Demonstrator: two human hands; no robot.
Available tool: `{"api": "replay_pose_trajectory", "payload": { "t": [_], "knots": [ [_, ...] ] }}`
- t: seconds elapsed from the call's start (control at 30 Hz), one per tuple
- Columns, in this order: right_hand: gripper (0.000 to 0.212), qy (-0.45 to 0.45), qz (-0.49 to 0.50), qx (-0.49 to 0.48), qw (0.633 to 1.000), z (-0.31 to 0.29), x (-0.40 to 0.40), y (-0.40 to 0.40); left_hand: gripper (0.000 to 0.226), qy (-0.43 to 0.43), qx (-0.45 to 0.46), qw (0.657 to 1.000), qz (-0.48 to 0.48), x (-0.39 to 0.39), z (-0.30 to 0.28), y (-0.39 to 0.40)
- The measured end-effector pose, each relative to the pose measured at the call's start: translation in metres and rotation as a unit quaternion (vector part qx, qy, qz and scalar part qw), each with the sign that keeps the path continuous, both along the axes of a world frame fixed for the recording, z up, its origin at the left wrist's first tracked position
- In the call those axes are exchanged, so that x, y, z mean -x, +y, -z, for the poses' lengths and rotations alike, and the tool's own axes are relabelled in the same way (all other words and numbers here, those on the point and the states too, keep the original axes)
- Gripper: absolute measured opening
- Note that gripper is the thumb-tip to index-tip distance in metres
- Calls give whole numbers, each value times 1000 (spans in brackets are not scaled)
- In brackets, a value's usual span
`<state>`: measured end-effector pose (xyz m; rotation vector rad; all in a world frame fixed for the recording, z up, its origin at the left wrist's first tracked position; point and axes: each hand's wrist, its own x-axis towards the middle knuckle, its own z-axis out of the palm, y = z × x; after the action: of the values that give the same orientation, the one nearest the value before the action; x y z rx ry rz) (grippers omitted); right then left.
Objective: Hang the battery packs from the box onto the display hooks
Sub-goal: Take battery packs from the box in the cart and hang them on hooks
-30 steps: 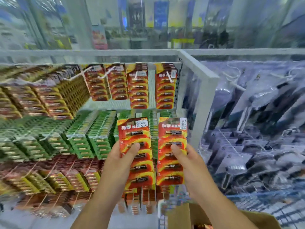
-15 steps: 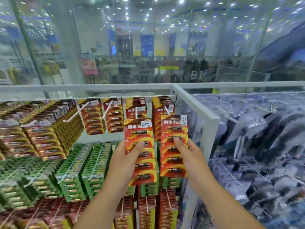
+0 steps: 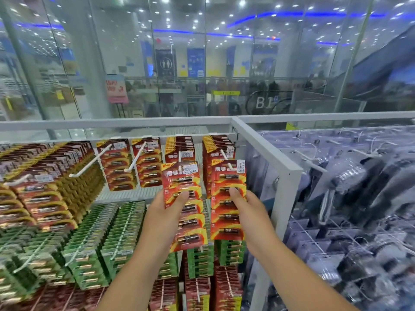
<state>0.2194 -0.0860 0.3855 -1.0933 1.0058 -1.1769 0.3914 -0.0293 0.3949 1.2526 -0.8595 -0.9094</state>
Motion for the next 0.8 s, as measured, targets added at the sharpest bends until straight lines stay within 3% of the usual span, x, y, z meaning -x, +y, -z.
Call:
{"api": "replay_pose_trajectory", "payload": {
  "t": [0.43, 0.63, 0.73, 0.8],
  "knots": [
    [14, 10, 87, 3, 996, 13, -34, -84, 11, -52, -5, 995, -86, -30, 10, -83],
    [8, 25, 125, 28, 991, 21, -40, -98, 37, -73, -42, 990, -117, -43, 20, -98],
    [23, 23, 140, 19, 990, 31, -40, -98, 42, -112, -42, 986, -119, -46, 24, -95],
    [31, 74, 149, 32, 986, 37, -39, -94, 48, -134, -51, 982, -119, -50, 29, -89]
  ]
}}
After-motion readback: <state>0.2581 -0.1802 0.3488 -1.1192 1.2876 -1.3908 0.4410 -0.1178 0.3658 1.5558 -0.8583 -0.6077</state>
